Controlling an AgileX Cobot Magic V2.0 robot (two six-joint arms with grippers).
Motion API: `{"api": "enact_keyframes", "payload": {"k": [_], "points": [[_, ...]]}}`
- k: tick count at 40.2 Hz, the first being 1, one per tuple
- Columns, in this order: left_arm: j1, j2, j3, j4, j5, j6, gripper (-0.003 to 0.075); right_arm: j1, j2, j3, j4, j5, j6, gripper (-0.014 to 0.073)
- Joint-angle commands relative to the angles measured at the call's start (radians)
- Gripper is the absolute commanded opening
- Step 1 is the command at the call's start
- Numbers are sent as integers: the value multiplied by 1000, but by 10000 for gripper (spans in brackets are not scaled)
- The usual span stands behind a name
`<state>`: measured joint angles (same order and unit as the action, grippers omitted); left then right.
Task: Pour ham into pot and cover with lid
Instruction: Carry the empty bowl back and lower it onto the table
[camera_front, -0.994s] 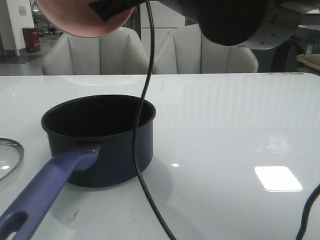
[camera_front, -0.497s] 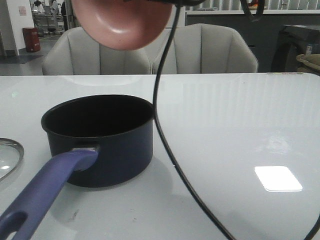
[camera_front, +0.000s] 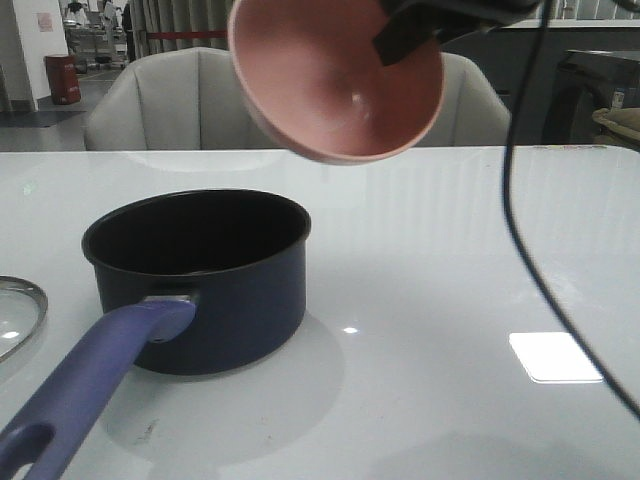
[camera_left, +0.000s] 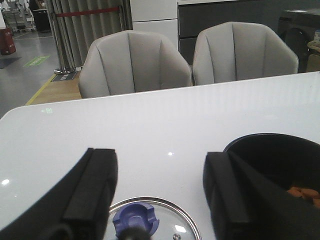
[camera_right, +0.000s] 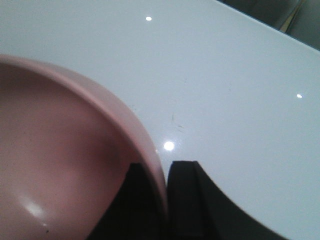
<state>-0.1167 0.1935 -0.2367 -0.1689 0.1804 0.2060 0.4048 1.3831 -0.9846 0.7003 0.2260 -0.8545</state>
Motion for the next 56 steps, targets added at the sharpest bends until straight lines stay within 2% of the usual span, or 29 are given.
{"api": "enact_keyframes", "payload": {"k": [1, 6, 14, 19, 25, 29, 38, 47, 56], "points": [[-9, 10, -27, -4, -82, -2, 425, -68, -68, -34, -1, 28, 7, 138], [-9, 10, -27, -4, -82, -2, 425, -149, -67, -34, -37, 120, 29, 138], [-9, 10, -27, -4, -82, -2, 425, -234, -67, -34, -161, 182, 189, 138], [-9, 10, -27, -4, -82, -2, 425, -255, -67, -34, -289, 215, 340, 138], [-9, 10, -27, -4, -80, -2, 425, -274, -54, -34, -462, 271, 591, 138], [-9, 10, -27, -4, -80, -2, 425, -299, -26, -34, -514, 326, 712, 138], [-9, 10, -27, -4, -80, -2, 425, -367, 101, -71, -530, 475, 750, 138], [-9, 10, -27, -4, -78, -2, 425, -409, 204, -102, -530, 496, 753, 146], [-9, 10, -27, -4, -78, -2, 425, -409, 298, -145, -530, 491, 753, 246]]}}
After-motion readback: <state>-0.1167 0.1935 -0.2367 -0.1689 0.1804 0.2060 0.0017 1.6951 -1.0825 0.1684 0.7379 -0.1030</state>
